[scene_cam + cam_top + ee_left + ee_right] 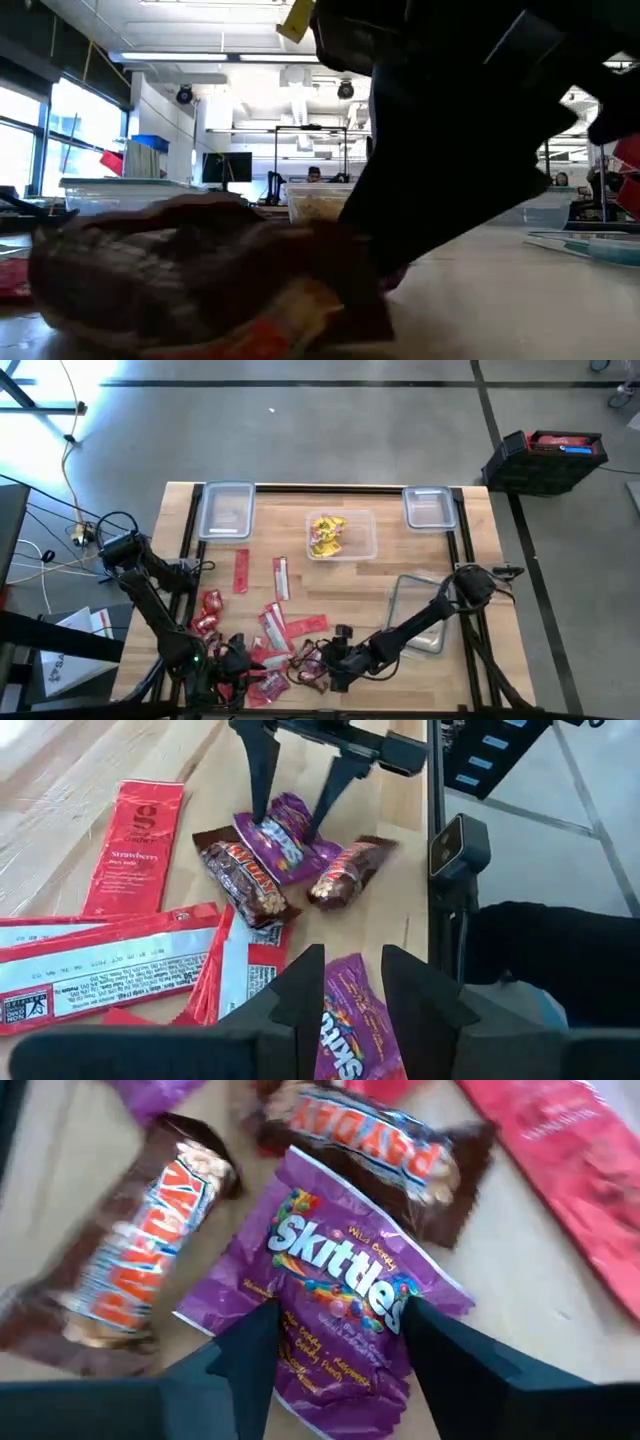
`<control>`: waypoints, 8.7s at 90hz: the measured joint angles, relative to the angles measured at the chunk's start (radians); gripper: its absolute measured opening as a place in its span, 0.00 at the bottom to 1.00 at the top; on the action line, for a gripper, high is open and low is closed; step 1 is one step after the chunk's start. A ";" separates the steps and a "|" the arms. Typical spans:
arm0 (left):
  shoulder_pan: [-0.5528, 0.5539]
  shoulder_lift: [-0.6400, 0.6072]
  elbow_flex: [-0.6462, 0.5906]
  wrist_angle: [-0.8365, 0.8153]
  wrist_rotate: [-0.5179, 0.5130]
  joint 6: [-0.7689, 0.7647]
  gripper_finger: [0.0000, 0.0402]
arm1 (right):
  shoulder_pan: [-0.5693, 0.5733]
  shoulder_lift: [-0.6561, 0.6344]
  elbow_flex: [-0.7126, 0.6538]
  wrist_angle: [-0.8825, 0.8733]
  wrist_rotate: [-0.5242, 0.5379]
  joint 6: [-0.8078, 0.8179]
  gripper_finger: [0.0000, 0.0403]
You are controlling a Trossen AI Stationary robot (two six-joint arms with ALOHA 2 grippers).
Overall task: Sort candy
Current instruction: Put the violet candy into the center transparent bin
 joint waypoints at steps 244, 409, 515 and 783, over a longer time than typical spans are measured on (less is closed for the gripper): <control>0.021 0.000 0.000 -0.001 -0.074 0.089 0.22 | -0.505 -0.373 -0.021 -0.529 0.007 -0.061 0.29; -0.005 0.239 0.100 0.034 0.094 -0.001 0.27 | 0.103 -0.092 -0.299 0.506 0.078 0.037 0.29; 0.029 0.240 -0.011 0.129 0.123 0.186 0.57 | 0.101 -0.090 -0.300 0.492 0.129 -0.008 0.29; 1.241 0.427 0.124 0.753 0.503 0.849 0.20 | -0.061 -0.180 -0.383 0.348 0.080 -0.016 0.23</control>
